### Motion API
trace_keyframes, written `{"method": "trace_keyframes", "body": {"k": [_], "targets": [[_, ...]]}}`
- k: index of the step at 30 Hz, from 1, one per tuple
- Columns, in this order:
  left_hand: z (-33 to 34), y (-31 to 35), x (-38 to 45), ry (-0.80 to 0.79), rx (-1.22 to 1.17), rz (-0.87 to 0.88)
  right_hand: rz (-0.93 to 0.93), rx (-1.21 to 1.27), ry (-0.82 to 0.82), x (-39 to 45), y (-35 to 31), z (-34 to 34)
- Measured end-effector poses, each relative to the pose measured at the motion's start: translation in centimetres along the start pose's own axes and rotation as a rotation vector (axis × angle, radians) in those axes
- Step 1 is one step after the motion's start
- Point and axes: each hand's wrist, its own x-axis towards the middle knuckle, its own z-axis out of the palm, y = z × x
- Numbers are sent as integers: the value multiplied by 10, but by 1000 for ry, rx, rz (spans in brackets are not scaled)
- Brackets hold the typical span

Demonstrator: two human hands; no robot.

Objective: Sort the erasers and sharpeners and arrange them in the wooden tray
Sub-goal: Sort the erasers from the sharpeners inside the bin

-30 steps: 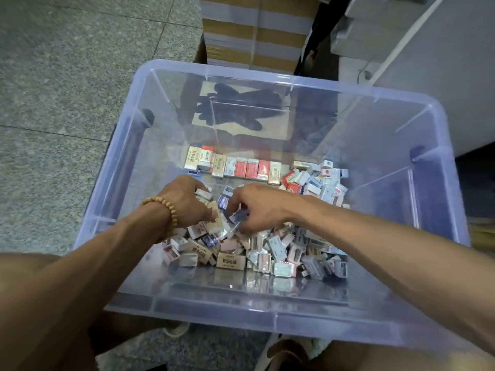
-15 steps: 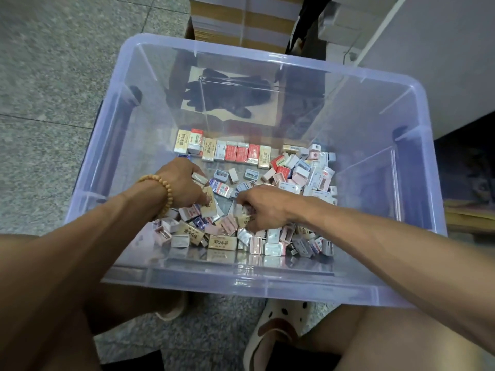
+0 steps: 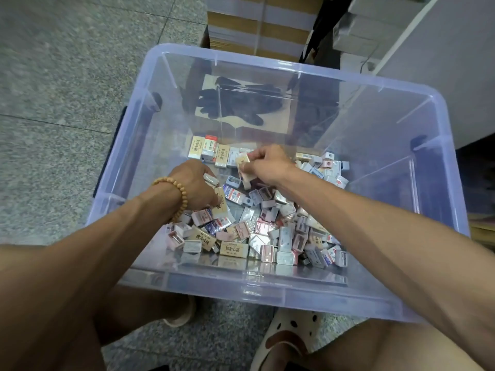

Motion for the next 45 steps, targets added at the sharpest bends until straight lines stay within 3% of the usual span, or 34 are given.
{"method": "trace_keyframes", "body": {"k": [4,8,12,19,23,29,31,35,37,41,45], "targets": [[0,-1,1,8,-20,-10,60,112,117,36,-12,33],[1,-1,1,26,-62,-33,62,25,218,51,-14,48],[0,-1,4,50,-73,-38,77,73,217,56,-17,52],[1,2,4,62,-104,-50,54,-25,268,52,1,34],[0,5,5,68,-135,-60,-31,-201,309,56,9,26],[-3,3,9,63,-293,-116,-113,-361,301,45,5,25],[-2,4,10,42,-347,-120,-167,-224,205,29,2,18],[-4,9,9,56,-450,-97,-90,54,-308,-14,1,-7],[-3,11,8,53,-511,-90,-85,60,-389,-27,6,-15],[2,16,8,11,-602,-69,-46,23,-316,-28,14,-22],[3,19,12,17,-711,-62,47,-82,-2,2,16,-25]]}}
